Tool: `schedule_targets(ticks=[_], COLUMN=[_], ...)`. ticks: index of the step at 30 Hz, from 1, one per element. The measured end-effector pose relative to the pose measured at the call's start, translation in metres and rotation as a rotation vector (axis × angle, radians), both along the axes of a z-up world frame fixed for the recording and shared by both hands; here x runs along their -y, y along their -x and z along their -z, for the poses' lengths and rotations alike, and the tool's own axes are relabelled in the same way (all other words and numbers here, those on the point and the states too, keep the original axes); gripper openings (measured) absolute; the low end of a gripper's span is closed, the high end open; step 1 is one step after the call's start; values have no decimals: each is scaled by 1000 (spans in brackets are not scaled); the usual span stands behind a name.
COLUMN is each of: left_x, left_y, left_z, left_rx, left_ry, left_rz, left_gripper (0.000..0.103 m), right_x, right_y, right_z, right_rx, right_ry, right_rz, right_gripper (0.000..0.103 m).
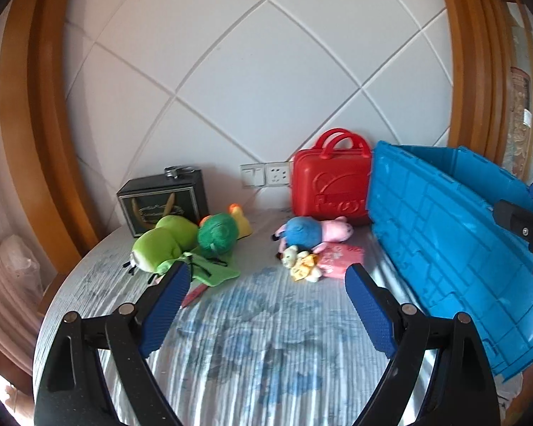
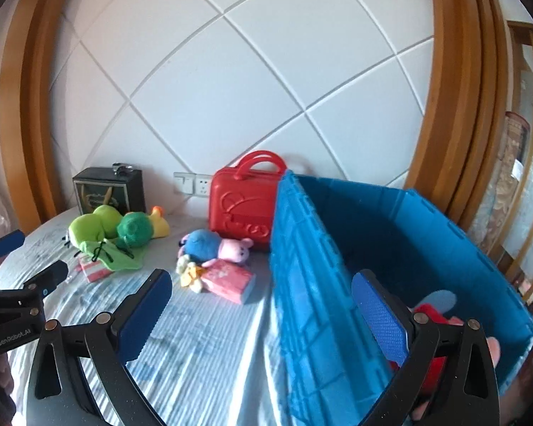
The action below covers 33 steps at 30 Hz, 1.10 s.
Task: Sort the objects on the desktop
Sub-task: 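Move the right tool toward the white teddy in yellow dress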
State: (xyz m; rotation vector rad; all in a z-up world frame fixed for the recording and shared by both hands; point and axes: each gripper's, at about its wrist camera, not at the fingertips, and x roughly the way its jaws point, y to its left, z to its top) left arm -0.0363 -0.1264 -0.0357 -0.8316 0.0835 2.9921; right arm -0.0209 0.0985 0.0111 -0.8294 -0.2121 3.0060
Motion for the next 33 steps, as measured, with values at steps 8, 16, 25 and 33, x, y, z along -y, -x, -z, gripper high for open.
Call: schedule_targets(ticks=[8, 16, 25, 33], left_x=[89, 112, 128, 136], left_y=[43, 112, 207, 283], left_z=[36, 84, 159, 216], left_rx=[77, 178, 324, 403], left_ry=[19, -4, 8, 45], left_rz=[-115, -140, -181, -195], left_gripper=[90, 90, 89, 89], right_x=[43, 55, 73, 97], right_y=[63, 144, 238, 302], right_z=[46, 103, 185, 249], right_rx=[123, 244, 385, 463], right_ry=[1, -5, -7, -28], right_rz=[-43, -40, -83, -144], right_gripper=[103, 103, 103, 103])
